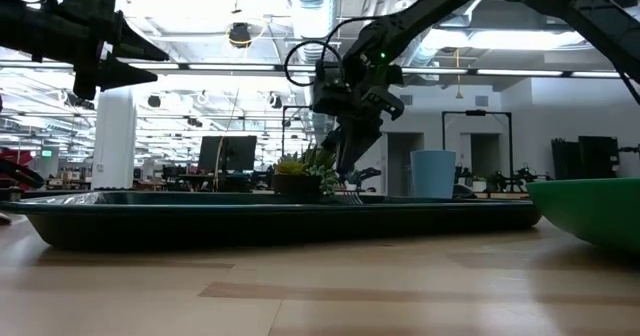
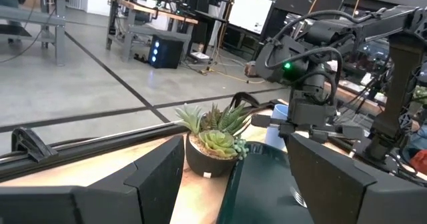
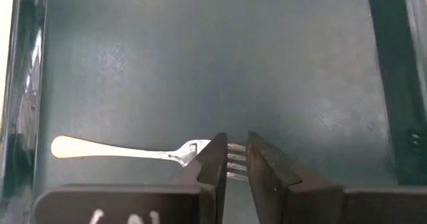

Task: Pick and place plate/cup/fork/spoon on tray
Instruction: Put the orange spoon on the black serving tray to the left of the orange fork

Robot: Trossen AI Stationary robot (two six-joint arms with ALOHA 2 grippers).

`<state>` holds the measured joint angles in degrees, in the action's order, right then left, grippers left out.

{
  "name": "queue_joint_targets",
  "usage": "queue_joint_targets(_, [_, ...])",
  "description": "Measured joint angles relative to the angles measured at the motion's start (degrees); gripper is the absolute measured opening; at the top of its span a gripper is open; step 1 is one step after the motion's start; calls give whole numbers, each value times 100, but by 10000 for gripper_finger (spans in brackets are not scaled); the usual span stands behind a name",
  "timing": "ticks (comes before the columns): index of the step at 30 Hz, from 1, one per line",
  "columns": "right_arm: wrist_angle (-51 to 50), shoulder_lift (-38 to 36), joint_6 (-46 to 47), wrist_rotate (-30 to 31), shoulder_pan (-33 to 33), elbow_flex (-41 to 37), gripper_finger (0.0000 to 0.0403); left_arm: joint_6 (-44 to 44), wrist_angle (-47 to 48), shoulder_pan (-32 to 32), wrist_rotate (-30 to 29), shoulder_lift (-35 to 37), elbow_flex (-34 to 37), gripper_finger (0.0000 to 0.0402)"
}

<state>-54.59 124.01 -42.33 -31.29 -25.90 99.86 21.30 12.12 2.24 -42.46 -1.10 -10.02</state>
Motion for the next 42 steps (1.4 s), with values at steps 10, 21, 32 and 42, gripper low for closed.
queue_joint_targets(10, [-1251, -11, 448, -31, 371, 1569, 83, 520, 37, -2, 1710, -173, 0, 254])
queue_joint_targets(21, [-3036, -11, 603, -19, 1122, 2854, 83, 2230, 614, 381, 3869, -2483, -347, 254])
queue_joint_targets(32, [-3535, -85, 1674, -14, 1437, 3090, 83, 4076, 4093, 1254, 3816, -5274, -2712, 254])
queue_joint_targets(42, [-3443, -74, 1746, -11, 1699, 3086, 83, 6679, 3822, 2769, 3580, -7142, -3103, 254])
